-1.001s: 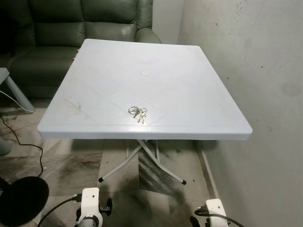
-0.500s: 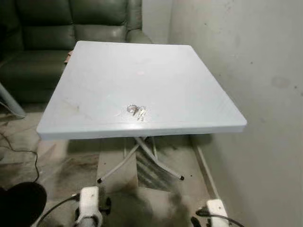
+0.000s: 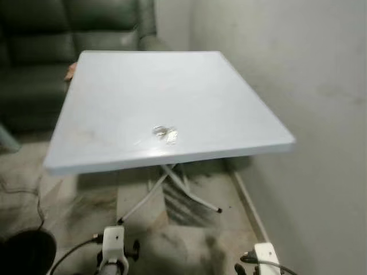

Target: Hang keys on a hook

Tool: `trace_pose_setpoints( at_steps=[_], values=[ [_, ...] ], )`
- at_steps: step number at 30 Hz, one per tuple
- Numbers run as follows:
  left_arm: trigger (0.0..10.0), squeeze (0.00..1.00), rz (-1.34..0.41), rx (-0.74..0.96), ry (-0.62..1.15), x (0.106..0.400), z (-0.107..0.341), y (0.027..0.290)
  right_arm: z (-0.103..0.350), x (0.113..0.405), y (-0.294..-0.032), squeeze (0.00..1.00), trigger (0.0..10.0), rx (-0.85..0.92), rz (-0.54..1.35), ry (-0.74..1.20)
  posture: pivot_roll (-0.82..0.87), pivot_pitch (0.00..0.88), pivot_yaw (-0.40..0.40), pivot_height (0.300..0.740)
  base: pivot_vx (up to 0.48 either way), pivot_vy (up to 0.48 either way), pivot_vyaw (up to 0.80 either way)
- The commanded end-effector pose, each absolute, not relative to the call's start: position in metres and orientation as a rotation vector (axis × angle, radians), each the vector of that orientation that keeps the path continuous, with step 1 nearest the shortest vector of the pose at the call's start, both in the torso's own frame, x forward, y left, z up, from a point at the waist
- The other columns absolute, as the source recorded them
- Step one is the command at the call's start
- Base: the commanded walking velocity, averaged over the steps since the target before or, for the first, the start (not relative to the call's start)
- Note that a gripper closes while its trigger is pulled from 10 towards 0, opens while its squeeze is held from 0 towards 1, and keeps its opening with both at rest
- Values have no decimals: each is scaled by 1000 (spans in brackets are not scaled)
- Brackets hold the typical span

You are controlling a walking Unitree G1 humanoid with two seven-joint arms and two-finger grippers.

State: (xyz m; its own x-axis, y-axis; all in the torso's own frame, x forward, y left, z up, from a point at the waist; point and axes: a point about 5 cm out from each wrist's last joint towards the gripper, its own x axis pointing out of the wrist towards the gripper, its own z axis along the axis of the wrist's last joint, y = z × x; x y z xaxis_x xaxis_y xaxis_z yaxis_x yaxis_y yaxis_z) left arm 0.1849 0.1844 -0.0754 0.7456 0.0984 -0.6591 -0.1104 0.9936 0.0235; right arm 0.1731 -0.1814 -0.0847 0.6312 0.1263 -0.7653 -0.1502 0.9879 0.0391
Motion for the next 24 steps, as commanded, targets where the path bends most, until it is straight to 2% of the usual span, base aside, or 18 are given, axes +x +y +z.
trace_pose_setpoints(
  at_steps=[1,10,24],
  values=[
    [10000,0,120,-25,716,187,-74,183,-85,170,-188,0,10000,-37,143,876,-11,35,-35,740,0,352,0],
    [10000,0,122,-28,715,188,-74,183,-85,171,-188,0,10000,-35,143,874,-11,34,-36,740,0,352,0],
    [10000,0,120,-26,713,188,-74,183,-85,170,-189,0,10000,-35,143,877,-10,35,-37,740,0,480,0]
  ],
)
